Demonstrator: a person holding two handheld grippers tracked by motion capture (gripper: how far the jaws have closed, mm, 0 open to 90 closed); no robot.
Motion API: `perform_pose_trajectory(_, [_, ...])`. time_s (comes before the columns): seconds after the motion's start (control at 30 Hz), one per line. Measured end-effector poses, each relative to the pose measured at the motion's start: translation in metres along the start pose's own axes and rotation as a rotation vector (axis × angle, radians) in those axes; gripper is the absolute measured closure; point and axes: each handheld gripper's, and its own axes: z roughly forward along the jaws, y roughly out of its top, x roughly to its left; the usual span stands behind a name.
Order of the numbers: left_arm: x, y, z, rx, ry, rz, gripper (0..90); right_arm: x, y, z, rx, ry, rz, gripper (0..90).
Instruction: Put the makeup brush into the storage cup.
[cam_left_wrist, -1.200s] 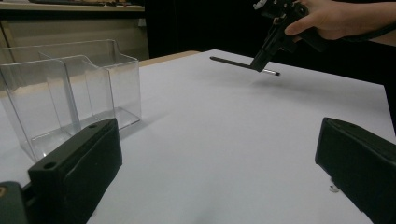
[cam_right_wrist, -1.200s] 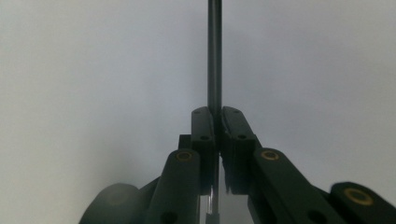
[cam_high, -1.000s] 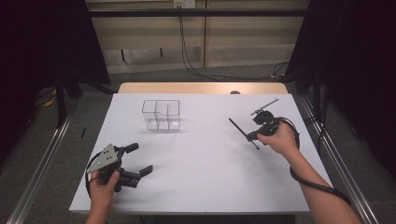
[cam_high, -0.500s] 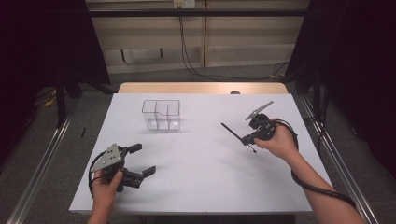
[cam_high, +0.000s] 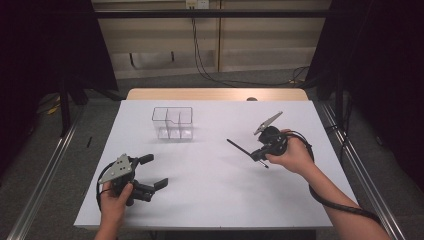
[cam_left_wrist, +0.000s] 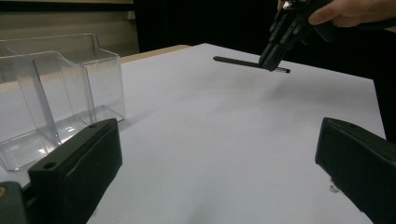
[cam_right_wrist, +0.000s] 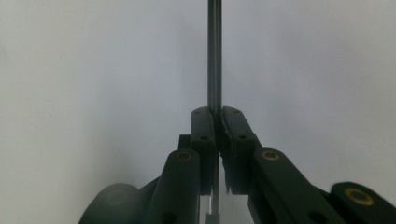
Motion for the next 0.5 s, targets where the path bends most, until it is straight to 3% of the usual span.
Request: perform_pose_trajectory(0.5, [-0.002, 0.001, 0.002, 0.004, -0.003, 0.004, 0.5, 0.020, 0.008, 0.005, 0.015, 0.041, -0.077, 84.8])
